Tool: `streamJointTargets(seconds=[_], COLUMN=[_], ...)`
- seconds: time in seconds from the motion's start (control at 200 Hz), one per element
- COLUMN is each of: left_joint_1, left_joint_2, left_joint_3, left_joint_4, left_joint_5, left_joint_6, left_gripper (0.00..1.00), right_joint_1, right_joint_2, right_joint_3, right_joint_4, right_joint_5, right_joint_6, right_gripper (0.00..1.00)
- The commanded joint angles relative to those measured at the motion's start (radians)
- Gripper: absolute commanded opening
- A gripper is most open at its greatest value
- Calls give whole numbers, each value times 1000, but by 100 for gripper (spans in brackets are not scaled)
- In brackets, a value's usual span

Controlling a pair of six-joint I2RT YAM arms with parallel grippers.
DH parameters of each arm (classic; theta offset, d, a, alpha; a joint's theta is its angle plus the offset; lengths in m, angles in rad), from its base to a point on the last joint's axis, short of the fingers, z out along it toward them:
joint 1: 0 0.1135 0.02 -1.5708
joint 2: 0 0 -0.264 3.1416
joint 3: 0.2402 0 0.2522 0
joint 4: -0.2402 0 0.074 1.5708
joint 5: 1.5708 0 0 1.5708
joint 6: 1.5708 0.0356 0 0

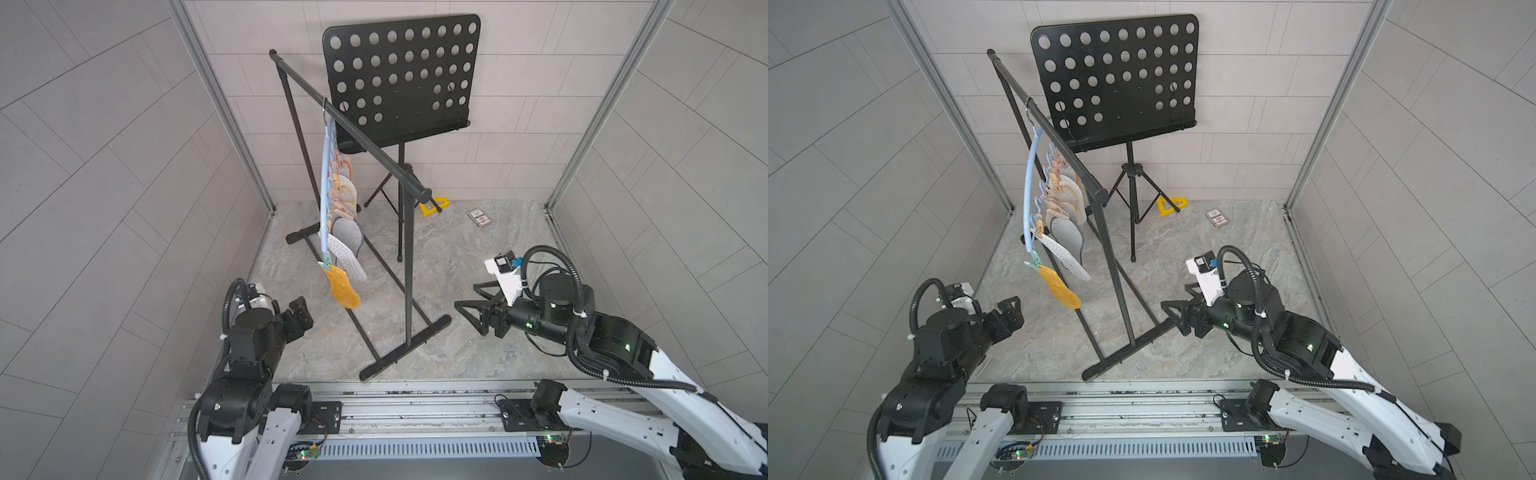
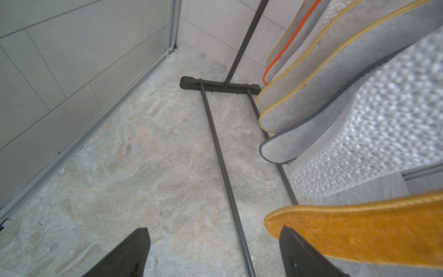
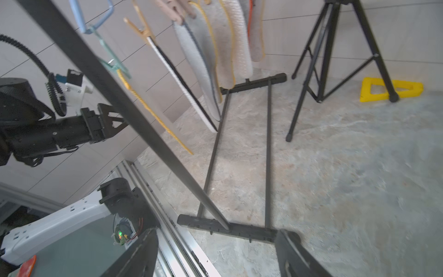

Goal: Take the shoe insoles off the hanger
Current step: Adjust the clothesline at the center of the board.

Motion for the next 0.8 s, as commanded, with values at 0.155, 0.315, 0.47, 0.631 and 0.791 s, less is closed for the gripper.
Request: streamJointTargets(seconds=[0.155,0.315,0.47,0.631,0.791], left_joint_1=[-5,-6,-7,-8,-7], left_joint_2=[-103,-85,-84,-77,-74], left_joint_3=[-42,-41,-44,-43,-45], left_joint_4=[39,36,43,44,46], left_joint_5=[20,21,35,49,50], left_joint_6=[30,27,25,30,32], left_gripper=[92,91,91,90,90], right_joint_1=[191,204,203,202,169], right_joint_2=[190,250,341,386,393], right_joint_3=[134,146,206,224,218], right_joint_4=[75,125,96,118,110], right_joint_5=[222,303,363,384,434], right_joint_6=[-64,-42,-79,-106,-93], right_gripper=[83,83,83,81,78])
